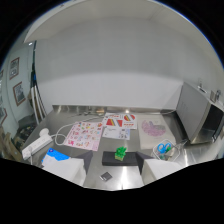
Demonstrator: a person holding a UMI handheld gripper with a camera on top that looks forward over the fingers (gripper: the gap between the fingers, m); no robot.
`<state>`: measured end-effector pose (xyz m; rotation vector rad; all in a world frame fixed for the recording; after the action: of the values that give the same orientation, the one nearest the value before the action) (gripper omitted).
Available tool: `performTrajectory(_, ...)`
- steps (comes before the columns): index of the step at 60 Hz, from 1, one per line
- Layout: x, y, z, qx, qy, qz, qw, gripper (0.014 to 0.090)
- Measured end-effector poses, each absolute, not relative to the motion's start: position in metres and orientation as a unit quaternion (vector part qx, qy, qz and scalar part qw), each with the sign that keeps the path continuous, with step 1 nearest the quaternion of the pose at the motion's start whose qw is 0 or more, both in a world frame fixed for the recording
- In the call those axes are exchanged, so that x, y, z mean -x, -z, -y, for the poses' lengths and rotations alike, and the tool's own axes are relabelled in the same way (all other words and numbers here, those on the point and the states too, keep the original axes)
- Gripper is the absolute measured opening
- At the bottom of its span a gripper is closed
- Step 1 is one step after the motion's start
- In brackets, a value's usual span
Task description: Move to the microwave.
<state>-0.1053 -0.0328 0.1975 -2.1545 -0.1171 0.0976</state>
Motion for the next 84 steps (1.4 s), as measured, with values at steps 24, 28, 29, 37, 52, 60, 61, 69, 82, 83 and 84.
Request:
performTrajectory(24,-0.008,-0.162,0.073,0.886,-0.012,0.018,0.464,0.0836)
performTrajectory(28,-0.042,-0.153,0.081,0.889,0.001,0.004,0.458,0.0836)
performTrajectory(29,-0.051,-0.152,0.082,0.89,0.005,-0.001,0.457,0.0835)
performTrajectory(37,-0.111,-0.146,0.085,0.891,0.027,-0.031,0.453,0.0836)
performTrajectory(52,-0.213,-0.149,0.06,0.883,0.046,-0.049,0.465,0.0836)
performTrajectory(60,-0.256,-0.147,0.033,0.882,0.042,-0.047,0.467,0.0836)
performTrajectory(61,-0.261,-0.146,0.03,0.882,0.04,-0.046,0.467,0.0836)
performTrajectory(69,-0.291,-0.141,-0.002,0.883,0.032,-0.043,0.466,0.0837)
performTrajectory(82,-0.322,-0.135,-0.048,0.882,0.021,-0.039,0.469,0.0835)
performTrajectory(83,-0.323,-0.135,-0.051,0.882,0.02,-0.038,0.469,0.0835)
performTrajectory(84,-0.324,-0.136,-0.053,0.882,0.019,-0.038,0.469,0.0836)
